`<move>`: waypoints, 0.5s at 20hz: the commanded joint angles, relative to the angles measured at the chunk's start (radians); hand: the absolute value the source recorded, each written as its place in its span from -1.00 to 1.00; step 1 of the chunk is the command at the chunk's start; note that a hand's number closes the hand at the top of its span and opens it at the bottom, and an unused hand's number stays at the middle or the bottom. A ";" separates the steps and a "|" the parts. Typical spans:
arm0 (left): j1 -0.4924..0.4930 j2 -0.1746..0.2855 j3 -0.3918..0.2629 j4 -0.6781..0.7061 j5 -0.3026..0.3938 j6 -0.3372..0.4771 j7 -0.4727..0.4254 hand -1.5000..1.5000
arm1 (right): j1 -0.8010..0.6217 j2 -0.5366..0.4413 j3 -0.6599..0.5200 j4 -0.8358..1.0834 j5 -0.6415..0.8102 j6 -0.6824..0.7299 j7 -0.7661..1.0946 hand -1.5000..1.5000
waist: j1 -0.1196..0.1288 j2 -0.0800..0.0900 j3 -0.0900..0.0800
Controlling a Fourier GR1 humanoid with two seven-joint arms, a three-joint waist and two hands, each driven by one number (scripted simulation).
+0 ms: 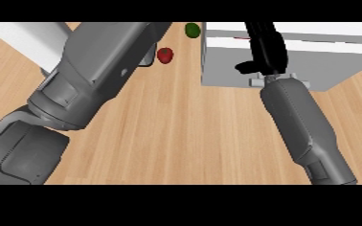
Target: Pick up the can, place it into the drawer and close the drawer
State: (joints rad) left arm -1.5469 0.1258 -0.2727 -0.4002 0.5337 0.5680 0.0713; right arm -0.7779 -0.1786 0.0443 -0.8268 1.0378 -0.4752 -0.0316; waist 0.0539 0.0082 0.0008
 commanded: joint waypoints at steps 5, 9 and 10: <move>0.046 0.059 -0.025 -0.113 -0.028 -0.008 0.091 -1.00 | -0.196 -0.015 -0.079 0.285 0.028 -0.155 -0.040 -1.00 | 0.028 0.000 0.000; 0.151 0.099 -0.035 -0.175 -0.030 -0.064 0.070 -1.00 | -0.290 -0.041 -0.105 0.368 0.031 -0.151 -0.036 -1.00 | 0.052 0.006 -0.001; 0.122 0.105 -0.037 -0.194 -0.033 -0.040 0.112 -1.00 | -0.293 -0.017 -0.103 0.382 0.046 -0.205 -0.023 -1.00 | 0.056 0.004 0.000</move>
State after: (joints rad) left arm -1.4534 0.1998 -0.2989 -0.5378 0.5088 0.5356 0.1481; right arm -0.9970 -0.1949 -0.0328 -0.5236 1.0740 -0.6157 -0.0607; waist 0.0877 0.0112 0.0001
